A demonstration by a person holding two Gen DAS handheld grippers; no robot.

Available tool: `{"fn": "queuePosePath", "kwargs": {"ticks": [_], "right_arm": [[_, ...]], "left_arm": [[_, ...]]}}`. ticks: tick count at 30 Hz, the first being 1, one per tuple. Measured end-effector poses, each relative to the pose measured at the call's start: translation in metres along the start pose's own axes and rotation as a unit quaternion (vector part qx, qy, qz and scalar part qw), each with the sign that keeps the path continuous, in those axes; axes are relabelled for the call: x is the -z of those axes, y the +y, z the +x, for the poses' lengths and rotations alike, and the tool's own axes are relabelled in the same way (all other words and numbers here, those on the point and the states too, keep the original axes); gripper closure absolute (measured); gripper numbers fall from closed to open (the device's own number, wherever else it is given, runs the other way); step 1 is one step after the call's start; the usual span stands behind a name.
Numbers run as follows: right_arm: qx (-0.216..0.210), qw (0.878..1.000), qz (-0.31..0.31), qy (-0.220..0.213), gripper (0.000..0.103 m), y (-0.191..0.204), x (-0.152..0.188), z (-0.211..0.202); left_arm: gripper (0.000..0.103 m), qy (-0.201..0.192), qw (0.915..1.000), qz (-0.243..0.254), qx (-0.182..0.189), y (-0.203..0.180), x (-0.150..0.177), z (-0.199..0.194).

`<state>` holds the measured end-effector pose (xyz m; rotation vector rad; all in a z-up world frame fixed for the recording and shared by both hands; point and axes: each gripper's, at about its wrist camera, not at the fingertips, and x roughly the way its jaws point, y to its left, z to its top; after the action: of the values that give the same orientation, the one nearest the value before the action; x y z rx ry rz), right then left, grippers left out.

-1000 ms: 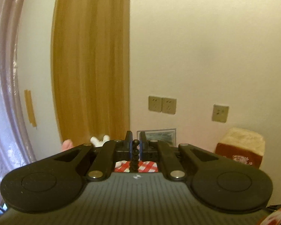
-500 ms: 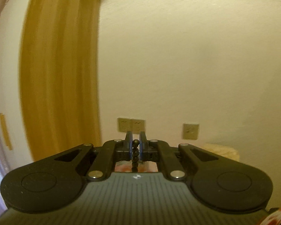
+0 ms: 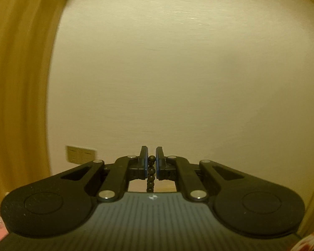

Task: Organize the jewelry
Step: 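Lift the long bead strand high and lower it into the orange tray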

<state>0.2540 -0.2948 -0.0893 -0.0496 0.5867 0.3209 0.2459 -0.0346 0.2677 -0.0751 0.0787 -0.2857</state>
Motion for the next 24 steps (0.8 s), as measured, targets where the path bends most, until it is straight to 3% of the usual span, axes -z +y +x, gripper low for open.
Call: {"fn": "queuePosePath", "kwargs": {"ticks": [4,10,15,19,24], "right_arm": [[-0.001,1.000,0.001,-0.001,0.097,0.000,0.000,-0.001],[-0.001,1.000,0.003,-0.003,0.096,0.000,0.000,-0.002],[-0.002,1.000,0.004,-0.001,0.096,0.000,0.001,-0.002],[-0.002,1.000,0.006,0.001,0.096,-0.001,0.002,-0.002],[-0.001,1.000,0.008,0.001,0.096,-0.001,0.003,-0.001]], "left_arm": [[0.097,0.023,0.9991,-0.023,0.029,-0.013,0.018,0.021],[0.097,0.109,0.9893,-0.082,0.053,-0.026,0.078,0.067],[0.097,0.186,0.9735,-0.123,0.050,-0.030,0.144,0.095],[0.097,0.244,0.9553,-0.163,0.036,-0.029,0.198,0.104],[0.097,0.292,0.9363,-0.194,0.022,-0.020,0.246,0.126]]}}
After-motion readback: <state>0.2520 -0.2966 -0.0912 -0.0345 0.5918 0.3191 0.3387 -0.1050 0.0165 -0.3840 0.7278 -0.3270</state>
